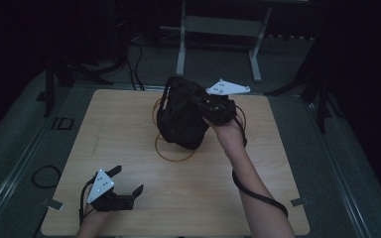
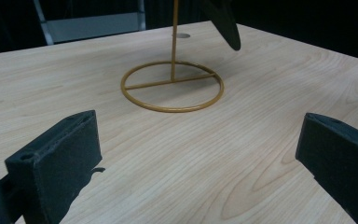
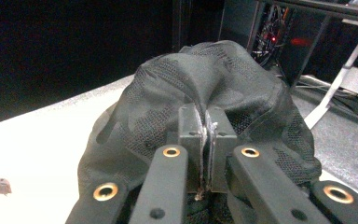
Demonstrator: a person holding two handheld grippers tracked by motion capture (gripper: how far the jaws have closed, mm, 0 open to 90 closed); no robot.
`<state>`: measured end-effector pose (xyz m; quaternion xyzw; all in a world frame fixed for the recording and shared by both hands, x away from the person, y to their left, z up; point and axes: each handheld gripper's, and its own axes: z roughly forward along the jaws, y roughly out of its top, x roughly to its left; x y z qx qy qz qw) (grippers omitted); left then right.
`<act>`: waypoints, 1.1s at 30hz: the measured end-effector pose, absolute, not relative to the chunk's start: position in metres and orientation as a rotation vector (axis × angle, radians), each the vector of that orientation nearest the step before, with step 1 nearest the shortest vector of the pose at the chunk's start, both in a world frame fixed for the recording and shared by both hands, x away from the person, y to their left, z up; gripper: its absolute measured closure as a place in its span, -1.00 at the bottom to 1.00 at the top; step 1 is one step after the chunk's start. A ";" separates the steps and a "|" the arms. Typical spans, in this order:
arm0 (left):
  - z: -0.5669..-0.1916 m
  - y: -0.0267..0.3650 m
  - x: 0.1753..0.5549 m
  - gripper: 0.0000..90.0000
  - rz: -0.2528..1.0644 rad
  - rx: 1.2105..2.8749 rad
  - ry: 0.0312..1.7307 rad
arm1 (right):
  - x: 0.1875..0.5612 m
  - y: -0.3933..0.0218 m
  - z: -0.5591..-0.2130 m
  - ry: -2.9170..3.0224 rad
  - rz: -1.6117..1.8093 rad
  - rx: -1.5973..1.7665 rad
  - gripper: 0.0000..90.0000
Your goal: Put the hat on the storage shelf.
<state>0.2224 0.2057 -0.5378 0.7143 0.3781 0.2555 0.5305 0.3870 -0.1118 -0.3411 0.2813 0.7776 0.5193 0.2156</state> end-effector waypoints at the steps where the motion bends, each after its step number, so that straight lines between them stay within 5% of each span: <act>1: -0.538 0.206 0.222 -0.99 0.610 1.705 0.903 | 0.388 -0.111 -0.342 2.159 1.437 0.785 0.93; 14: -0.540 0.207 0.222 -0.99 0.599 1.710 0.899 | 0.397 -0.099 -0.353 2.189 1.371 0.777 0.89; 27: -0.540 0.205 0.222 -0.99 0.597 1.719 0.887 | 0.396 -0.092 -0.354 2.205 1.381 0.746 0.23; 33: -0.540 0.205 0.222 -0.99 0.589 1.712 0.887 | 0.396 -0.094 -0.349 2.183 1.389 0.768 0.12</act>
